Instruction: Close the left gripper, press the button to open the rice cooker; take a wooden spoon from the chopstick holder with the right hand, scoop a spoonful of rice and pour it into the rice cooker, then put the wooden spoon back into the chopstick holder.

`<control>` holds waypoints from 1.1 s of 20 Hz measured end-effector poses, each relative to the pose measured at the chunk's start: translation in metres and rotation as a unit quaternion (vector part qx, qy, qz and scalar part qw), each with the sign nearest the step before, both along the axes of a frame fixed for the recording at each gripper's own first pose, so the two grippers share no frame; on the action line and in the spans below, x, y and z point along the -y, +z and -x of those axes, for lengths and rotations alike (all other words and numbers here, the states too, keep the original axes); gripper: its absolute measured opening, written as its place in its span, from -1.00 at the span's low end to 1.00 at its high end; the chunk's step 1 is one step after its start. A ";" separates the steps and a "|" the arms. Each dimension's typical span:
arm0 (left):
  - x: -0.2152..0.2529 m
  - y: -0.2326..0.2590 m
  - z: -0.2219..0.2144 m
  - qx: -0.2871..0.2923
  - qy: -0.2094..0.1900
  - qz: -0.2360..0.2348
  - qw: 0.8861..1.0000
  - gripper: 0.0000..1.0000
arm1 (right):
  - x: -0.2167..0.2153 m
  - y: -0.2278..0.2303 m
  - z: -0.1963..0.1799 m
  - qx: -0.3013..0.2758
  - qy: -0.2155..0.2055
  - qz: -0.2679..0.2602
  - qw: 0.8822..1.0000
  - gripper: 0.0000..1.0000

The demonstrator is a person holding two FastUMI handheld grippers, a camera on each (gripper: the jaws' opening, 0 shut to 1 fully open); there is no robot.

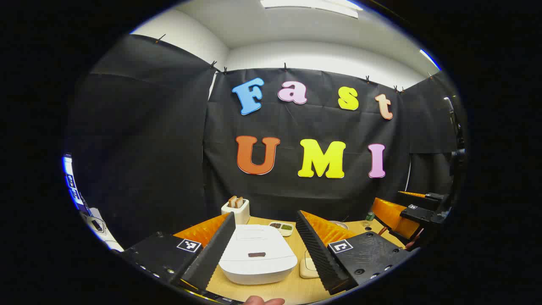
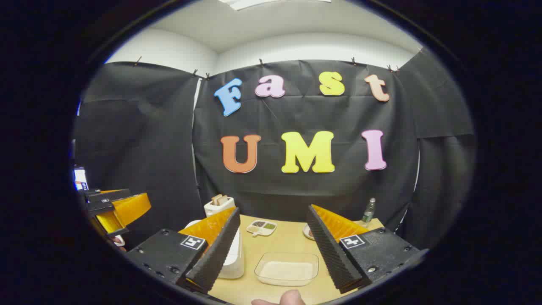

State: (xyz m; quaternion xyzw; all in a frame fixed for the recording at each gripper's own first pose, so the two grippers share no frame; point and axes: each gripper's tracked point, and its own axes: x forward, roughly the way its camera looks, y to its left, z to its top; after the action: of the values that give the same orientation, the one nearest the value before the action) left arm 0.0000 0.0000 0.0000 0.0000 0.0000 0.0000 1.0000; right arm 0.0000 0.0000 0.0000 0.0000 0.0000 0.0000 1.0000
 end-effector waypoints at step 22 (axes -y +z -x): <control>-0.012 -0.013 -0.007 -0.009 0.010 0.011 1.000 0.87 | 0.017 -0.017 -0.002 -0.014 -0.033 -0.010 0.999 0.99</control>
State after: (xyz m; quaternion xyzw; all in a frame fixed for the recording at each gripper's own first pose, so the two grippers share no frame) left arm 0.0065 0.0118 -0.0135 -0.0114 0.0092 0.0100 0.9998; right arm 0.0023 -0.0175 -0.0171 0.0097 0.0135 -0.0333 0.9993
